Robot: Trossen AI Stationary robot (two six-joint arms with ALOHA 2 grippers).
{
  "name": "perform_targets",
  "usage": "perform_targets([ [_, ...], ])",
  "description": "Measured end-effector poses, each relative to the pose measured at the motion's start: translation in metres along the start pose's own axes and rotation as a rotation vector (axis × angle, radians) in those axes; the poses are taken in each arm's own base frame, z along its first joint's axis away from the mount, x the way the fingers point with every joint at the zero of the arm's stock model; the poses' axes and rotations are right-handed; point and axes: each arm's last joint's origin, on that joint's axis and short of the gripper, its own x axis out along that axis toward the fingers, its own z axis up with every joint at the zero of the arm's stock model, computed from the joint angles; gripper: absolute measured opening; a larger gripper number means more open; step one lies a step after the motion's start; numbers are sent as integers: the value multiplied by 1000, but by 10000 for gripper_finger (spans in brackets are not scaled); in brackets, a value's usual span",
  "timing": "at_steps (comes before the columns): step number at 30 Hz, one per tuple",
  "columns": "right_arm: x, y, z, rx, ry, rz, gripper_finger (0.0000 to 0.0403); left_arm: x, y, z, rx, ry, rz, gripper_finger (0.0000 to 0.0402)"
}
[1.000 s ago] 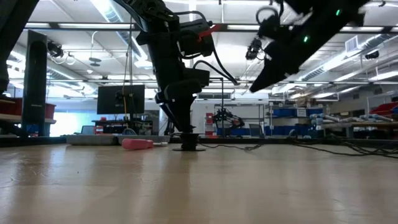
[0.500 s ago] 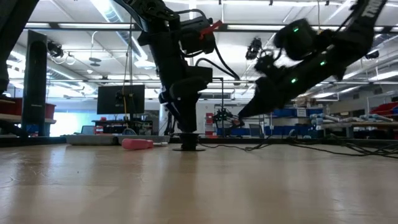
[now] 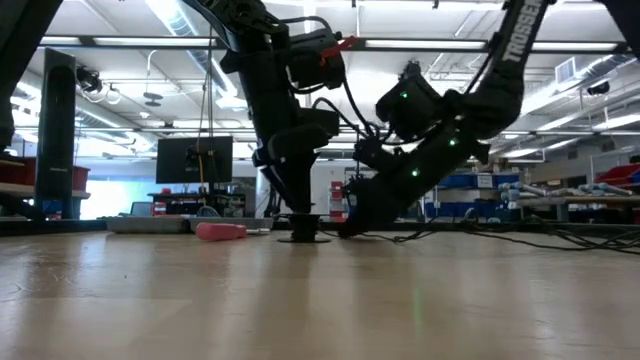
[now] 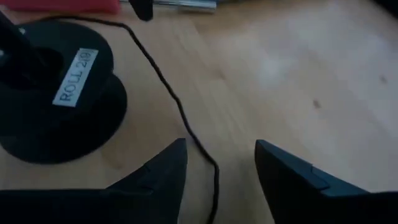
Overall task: Coil cords
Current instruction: Uncoil the black wire from the spool
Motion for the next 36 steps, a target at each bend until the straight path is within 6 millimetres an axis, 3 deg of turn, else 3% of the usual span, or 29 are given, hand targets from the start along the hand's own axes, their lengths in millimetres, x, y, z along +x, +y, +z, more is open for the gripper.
perform_targets([
  [3, 4, 1, 0, 37, 104, -4, 164, 0, 0, 0, -1, 0, 0, 257],
  [7, -6, 4, 0, 23, 241, 7, 43, 0, 0, -1, 0, 6, 1, 257],
  [9, -16, 9, 2, -3, 268, 32, 16, 0, 0, -1, 0, 9, 2, 257],
  [12, -41, 19, 4, -19, 351, 60, 8, 0, 0, -1, 1, 12, 2, 257],
  [18, -116, 36, 4, -8, 587, 101, 3, 0, 1, -2, 1, 22, 5, 257],
  [23, -183, 39, -5, 112, 769, -22, 1, 0, 1, -2, 0, 23, 9, 257],
  [27, -219, 37, -10, 218, 813, -223, 1, 0, 1, -2, -5, 20, 9, 257],
  [30, -227, 38, -7, 248, 724, -313, 1, 0, 1, -2, -6, 21, 9, 257],
  [36, -206, 50, 18, 142, 318, -231, 30, 0, 1, -2, -7, 21, 9, 257],
])
